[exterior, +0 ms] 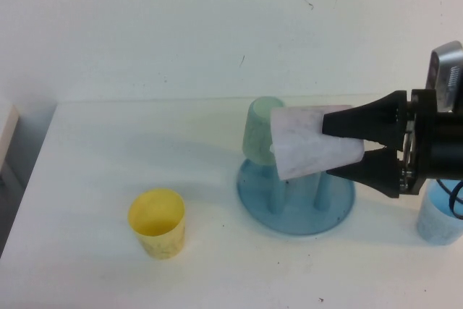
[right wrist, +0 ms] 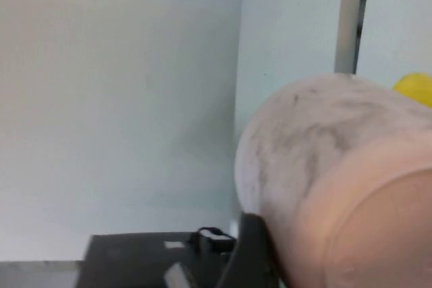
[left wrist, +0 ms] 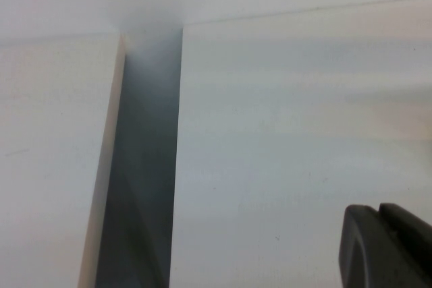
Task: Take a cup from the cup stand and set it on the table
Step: Hand over the cup
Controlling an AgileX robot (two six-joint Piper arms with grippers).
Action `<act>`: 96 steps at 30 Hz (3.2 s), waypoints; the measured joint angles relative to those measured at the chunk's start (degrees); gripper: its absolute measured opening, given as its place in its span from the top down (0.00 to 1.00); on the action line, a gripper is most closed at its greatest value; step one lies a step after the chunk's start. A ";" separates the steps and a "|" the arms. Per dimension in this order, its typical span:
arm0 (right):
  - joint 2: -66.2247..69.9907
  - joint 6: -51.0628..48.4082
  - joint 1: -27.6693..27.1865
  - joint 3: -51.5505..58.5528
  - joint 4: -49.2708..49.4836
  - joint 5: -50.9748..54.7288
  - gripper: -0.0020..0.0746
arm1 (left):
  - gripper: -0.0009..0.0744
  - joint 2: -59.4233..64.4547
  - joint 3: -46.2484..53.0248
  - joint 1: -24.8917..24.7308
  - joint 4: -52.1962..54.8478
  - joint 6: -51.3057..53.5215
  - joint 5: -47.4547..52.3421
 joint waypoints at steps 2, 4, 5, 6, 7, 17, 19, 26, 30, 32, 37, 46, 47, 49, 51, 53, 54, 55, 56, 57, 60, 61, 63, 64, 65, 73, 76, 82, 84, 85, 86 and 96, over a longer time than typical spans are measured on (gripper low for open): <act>0.75 5.47 0.00 0.00 0.78 0.69 0.22 | 0.99 0.00 0.00 0.00 0.00 0.00 0.00; 1.40 10.18 -0.11 0.00 1.02 0.93 0.22 | 0.99 0.00 0.00 0.00 0.00 0.00 0.00; 1.52 11.53 -0.11 0.00 1.15 0.93 0.22 | 0.99 0.00 0.00 0.00 0.00 -0.10 0.00; 1.64 12.26 -0.11 0.00 1.15 0.97 0.22 | 0.99 0.00 0.00 0.00 0.00 -0.10 0.00; 1.74 12.90 -0.11 0.00 1.15 1.08 0.22 | 0.99 0.00 0.00 0.00 0.00 -0.10 0.00; 1.87 21.82 -0.11 0.00 1.50 1.23 0.22 | 0.99 0.00 0.00 0.00 0.00 -0.10 0.00; 1.87 22.09 -0.11 0.00 1.50 1.33 0.22 | 0.99 0.00 0.00 0.00 0.00 -0.10 0.00; 1.87 19.40 -0.11 0.00 1.50 1.33 0.22 | 0.99 0.00 0.00 0.00 -2.16 -2.03 -0.87; 1.87 17.15 -0.11 0.00 1.50 1.33 0.22 | 0.99 0.00 0.23 0.00 -28.72 -18.68 -3.23; 1.87 16.51 -0.11 0.00 1.50 1.33 0.22 | 0.99 0.00 0.23 0.00 -41.37 -24.19 -4.24; 1.87 14.22 -0.11 0.00 1.55 1.33 0.22 | 0.99 0.00 0.23 0.00 -49.51 -22.81 -7.89; 1.87 11.07 -0.11 0.00 1.64 1.33 0.22 | 0.99 0.00 0.23 0.00 -51.78 -17.06 -4.48; 1.87 10.18 -0.11 0.00 1.64 1.33 0.22 | 0.99 0.00 0.23 0.00 -53.22 -14.34 -2.04; 1.87 8.07 -0.11 0.00 1.64 1.33 0.22 | 0.99 0.00 0.23 0.00 -57.99 -6.37 3.33; 1.87 5.49 -0.11 0.00 1.69 1.33 0.22 | 0.99 0.00 0.23 0.00 -66.34 3.45 9.53; 1.87 2.54 -0.11 0.00 1.69 1.33 0.22 | 0.99 0.00 0.23 0.00 -76.24 12.00 14.87; 1.87 1.22 -0.11 0.00 1.69 1.33 0.22 | 0.99 0.00 0.23 0.00 -81.03 16.29 17.02; 1.87 0.24 -0.11 0.00 1.69 1.33 0.22 | 0.99 0.00 0.23 0.00 -85.26 20.15 18.80; 1.87 -0.31 -0.11 0.00 1.69 1.33 0.22 | 0.99 0.00 0.23 0.00 -87.80 22.92 19.92; 1.87 -0.84 -0.11 0.00 1.69 1.33 0.22 | 0.99 0.00 0.23 0.00 -89.95 25.98 20.96; 1.87 -1.24 -0.11 0.00 0.80 1.33 0.22 | 0.99 0.00 0.23 0.00 -92.40 31.72 22.23; 1.87 -1.24 -0.11 0.00 0.45 1.33 0.22 | 0.99 0.00 0.23 0.00 -92.64 33.07 22.54; 1.87 -1.13 -0.11 0.00 -0.53 1.33 0.22 | 0.99 0.00 0.23 0.00 -92.92 34.68 23.00; 1.87 -0.88 -0.11 0.00 -1.07 1.33 0.22 | 0.99 0.00 0.23 0.00 -92.93 34.92 23.35; 1.87 -0.32 -0.11 0.00 -1.50 1.33 0.22 | 0.99 0.00 0.23 0.00 -92.93 35.22 23.61; 1.87 1.44 -0.11 0.00 -4.16 1.33 0.22 | 0.87 0.17 -4.31 0.00 -92.24 40.07 23.13; 1.87 1.44 -0.11 0.00 -4.16 1.33 0.22 | 0.86 3.92 -8.41 0.00 -87.30 40.43 22.73; 1.87 1.44 -0.11 0.00 -4.16 1.33 0.22 | 0.74 18.70 -14.01 0.00 -82.34 45.82 22.86; 1.87 1.71 -0.11 0.00 -4.16 1.33 0.22 | 0.64 23.94 -14.86 0.00 -85.45 51.58 23.86; 1.87 1.86 -0.11 0.00 -4.16 1.35 0.22 | 0.57 26.87 -15.19 0.00 -87.92 55.36 24.73; 1.87 2.11 -0.11 0.00 -4.16 1.35 0.22 | 0.51 29.80 -15.69 0.00 -89.87 59.21 25.86; 1.87 4.51 -0.11 0.00 -0.43 1.55 0.22 | 0.35 58.46 -25.51 0.00 -92.53 79.62 39.54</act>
